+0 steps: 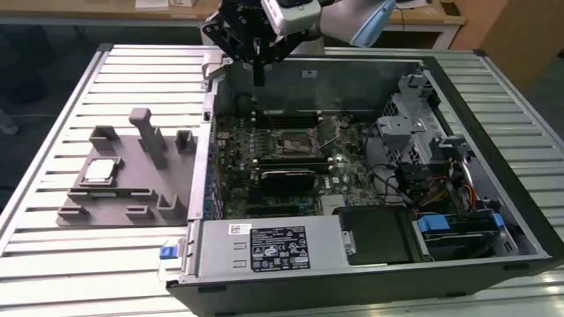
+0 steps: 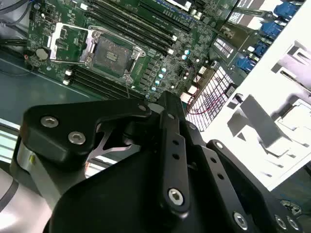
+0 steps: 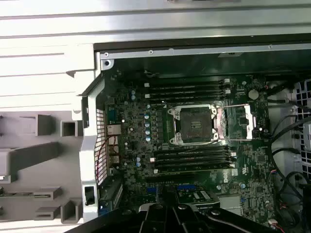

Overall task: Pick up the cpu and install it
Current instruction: 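Reach for the cpu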

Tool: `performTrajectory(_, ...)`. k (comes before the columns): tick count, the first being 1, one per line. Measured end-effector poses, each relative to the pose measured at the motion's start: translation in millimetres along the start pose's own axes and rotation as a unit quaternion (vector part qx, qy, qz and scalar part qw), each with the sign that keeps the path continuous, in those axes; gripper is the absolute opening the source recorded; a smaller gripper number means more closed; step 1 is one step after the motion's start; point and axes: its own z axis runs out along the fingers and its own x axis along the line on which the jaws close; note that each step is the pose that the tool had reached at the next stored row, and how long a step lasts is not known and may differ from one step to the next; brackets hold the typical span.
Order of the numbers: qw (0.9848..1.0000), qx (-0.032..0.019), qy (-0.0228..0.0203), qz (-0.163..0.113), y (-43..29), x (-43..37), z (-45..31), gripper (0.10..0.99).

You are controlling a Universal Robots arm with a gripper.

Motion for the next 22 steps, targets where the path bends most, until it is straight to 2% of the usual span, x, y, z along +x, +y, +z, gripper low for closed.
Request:
performTrajectory(7,1.0,0.0,0.0,0.0,0.0,0.5,-0.1,0.106)
performTrajectory(22,1.0,0.0,0.0,0.0,-0.9,11.5,-0.3,0.106)
